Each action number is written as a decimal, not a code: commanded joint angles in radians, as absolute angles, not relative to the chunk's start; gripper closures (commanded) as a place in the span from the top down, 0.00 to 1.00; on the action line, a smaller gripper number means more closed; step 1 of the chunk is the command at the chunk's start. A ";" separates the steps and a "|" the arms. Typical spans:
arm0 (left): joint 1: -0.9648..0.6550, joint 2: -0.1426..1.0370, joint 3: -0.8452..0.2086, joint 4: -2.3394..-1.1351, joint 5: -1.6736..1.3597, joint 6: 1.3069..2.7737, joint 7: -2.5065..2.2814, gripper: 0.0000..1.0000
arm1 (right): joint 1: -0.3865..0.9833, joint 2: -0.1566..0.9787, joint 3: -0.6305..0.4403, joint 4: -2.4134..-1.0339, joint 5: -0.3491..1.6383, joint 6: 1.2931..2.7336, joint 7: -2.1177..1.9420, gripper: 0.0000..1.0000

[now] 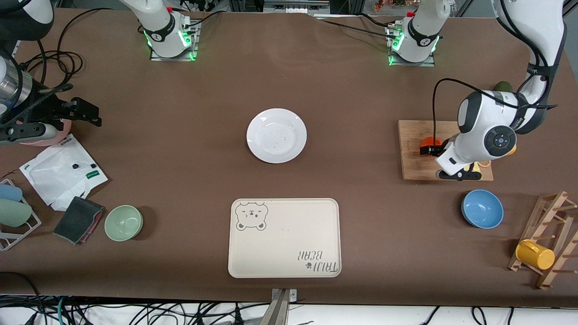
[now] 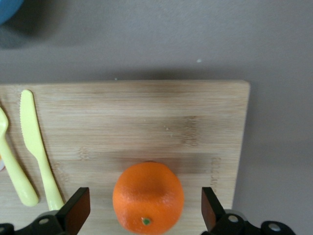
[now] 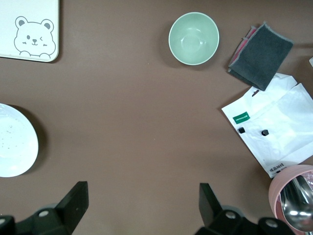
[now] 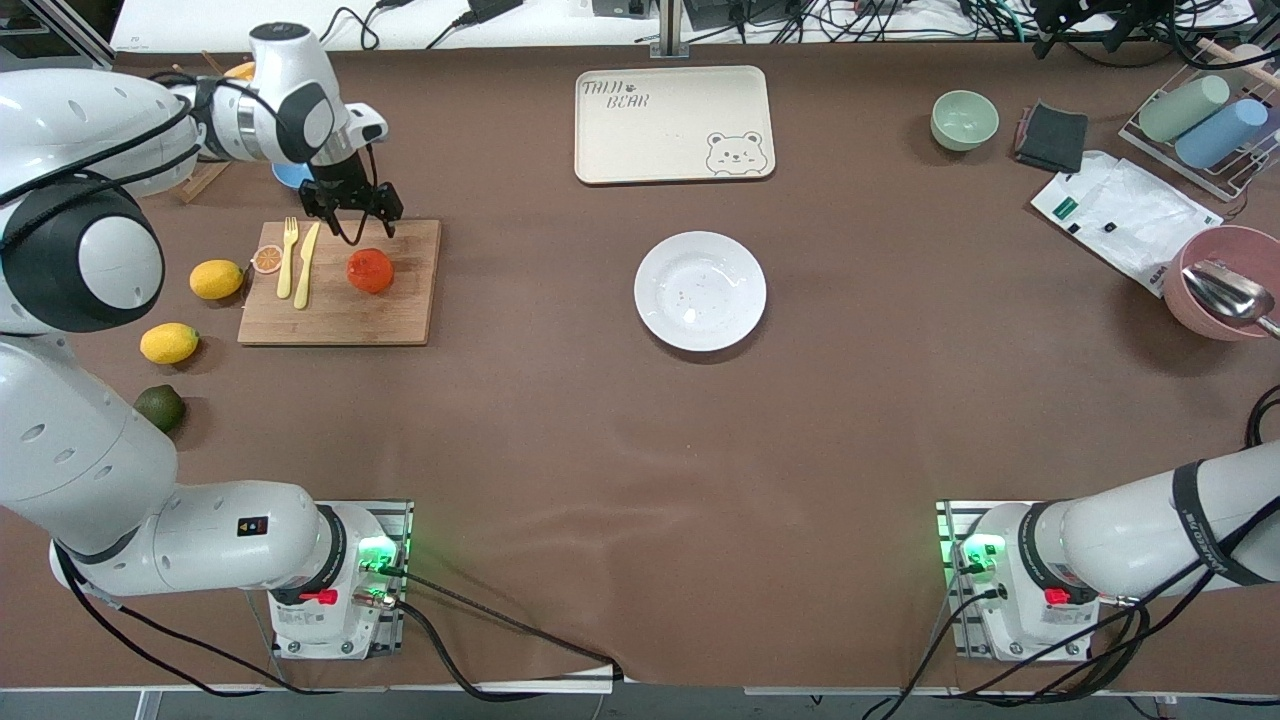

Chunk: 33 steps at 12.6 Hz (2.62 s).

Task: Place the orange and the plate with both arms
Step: 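Lower the left gripper and close it around the orange, then carry the orange with the left gripper onto the white plate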

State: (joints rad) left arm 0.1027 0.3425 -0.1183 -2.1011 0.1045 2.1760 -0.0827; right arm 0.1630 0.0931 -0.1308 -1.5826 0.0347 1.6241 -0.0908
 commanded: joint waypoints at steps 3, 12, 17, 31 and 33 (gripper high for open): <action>0.112 0.298 -0.124 -2.186 0.126 2.247 -0.074 1.00 | 0.166 0.086 -0.129 -1.588 0.034 1.621 -0.083 1.00; 0.144 0.337 -0.124 -2.226 0.126 2.298 -0.072 1.00 | 0.166 0.086 -0.129 -1.589 0.034 1.623 -0.083 1.00; 0.153 0.337 -0.126 -2.217 0.123 2.293 -0.071 0.23 | 0.166 0.087 -0.129 -1.591 0.034 1.621 -0.083 1.00; -0.125 0.437 -0.351 -1.732 -0.137 1.908 -0.781 0.15 | 0.166 0.087 -0.130 -1.592 0.034 1.621 -0.084 1.00; -0.263 0.530 -0.350 -1.625 -0.126 1.911 -0.989 0.11 | 0.166 0.087 -0.130 -1.592 0.034 1.621 -0.084 1.00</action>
State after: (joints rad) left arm -0.1439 0.4167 -0.3621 -1.7652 -0.1235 1.9275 -0.8216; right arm 0.1633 0.0956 -0.1310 -1.5851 0.0346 1.6241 -0.0907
